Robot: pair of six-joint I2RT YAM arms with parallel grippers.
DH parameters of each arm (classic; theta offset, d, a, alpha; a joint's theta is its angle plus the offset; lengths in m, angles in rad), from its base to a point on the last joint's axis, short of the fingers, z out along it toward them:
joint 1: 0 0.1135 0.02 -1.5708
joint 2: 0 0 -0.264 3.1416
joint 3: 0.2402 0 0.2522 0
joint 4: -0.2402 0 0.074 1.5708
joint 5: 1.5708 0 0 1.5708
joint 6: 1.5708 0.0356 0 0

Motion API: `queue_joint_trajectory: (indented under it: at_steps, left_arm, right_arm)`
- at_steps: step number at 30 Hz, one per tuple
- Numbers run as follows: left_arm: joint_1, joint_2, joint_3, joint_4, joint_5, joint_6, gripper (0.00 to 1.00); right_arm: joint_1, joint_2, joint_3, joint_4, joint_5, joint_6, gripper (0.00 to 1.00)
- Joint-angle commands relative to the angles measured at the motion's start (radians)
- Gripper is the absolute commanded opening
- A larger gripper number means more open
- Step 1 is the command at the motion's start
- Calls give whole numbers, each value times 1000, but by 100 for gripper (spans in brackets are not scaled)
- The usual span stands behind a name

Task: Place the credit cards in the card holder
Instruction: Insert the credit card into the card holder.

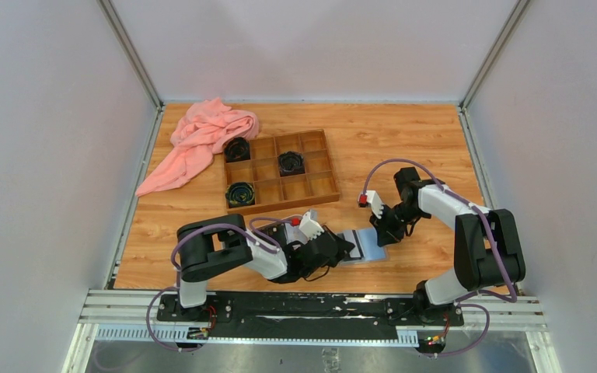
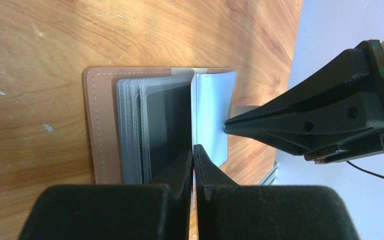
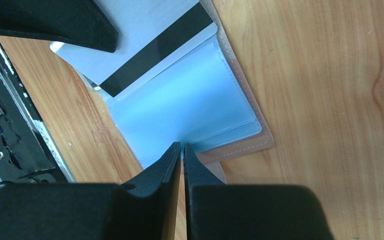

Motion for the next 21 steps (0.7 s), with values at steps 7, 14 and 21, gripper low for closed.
queue_joint_trajectory:
  at_steps: [7, 14, 21]
  left_arm:
    - [-10, 38, 1, 8, 79, 106, 0]
    - [-2, 14, -33, 8, 98, 121, 0]
    - [9, 26, -31, 7, 132, 110, 0]
  right_arm:
    - [5, 37, -15, 54, 89, -15, 10]
    - [6, 41, -13, 54, 93, -11, 10]
    - [8, 42, -11, 52, 93, -12, 10]
